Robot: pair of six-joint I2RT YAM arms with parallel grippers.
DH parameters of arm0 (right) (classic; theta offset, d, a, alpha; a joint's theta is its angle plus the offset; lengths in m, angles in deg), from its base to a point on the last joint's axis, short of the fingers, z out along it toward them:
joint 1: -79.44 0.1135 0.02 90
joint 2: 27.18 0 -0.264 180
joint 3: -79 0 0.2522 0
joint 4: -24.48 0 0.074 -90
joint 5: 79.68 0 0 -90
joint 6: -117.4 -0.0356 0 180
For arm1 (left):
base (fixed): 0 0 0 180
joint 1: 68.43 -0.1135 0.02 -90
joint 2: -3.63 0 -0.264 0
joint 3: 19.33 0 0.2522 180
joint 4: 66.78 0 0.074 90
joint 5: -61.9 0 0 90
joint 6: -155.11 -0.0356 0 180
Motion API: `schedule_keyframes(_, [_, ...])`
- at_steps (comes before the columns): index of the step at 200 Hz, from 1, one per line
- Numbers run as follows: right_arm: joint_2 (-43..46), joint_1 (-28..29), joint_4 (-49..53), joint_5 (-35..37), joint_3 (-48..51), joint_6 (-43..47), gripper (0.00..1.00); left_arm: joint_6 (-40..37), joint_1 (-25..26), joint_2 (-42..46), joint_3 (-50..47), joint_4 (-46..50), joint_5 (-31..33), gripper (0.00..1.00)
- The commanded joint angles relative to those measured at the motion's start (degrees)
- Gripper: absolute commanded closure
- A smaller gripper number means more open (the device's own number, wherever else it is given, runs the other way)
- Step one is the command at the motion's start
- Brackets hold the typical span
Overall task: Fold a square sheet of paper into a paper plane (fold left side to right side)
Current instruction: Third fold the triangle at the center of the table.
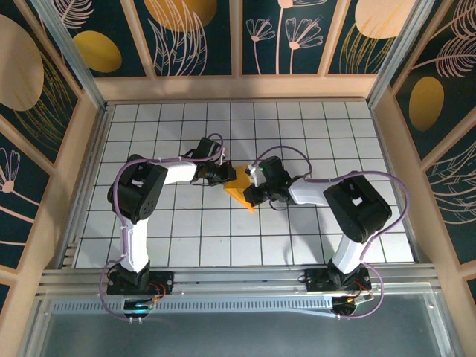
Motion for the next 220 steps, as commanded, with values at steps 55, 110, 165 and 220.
schedule_keyframes(55, [-0.7,-0.5,0.7,2.1,-1.6,0.2,1.0,-1.1,0.1,-3.1,-0.6,4.2,4.3,1.0])
schedule_keyframes(110, [-1.3,-0.5,0.9,2.1,-2.0,0.4,1.0,-1.1,0.1,-3.2,-0.6,4.2,4.4,1.0])
schedule_keyframes(165, [-2.2,-0.5,1.3,2.1,-2.0,0.8,1.0,-0.8,0.1,-2.8,-0.6,3.9,4.3,1.0])
schedule_keyframes(220, [-3.6,-0.5,2.8,2.8,-0.7,0.9,1.0,-0.4,0.1,-0.4,1.1,3.7,4.8,0.95])
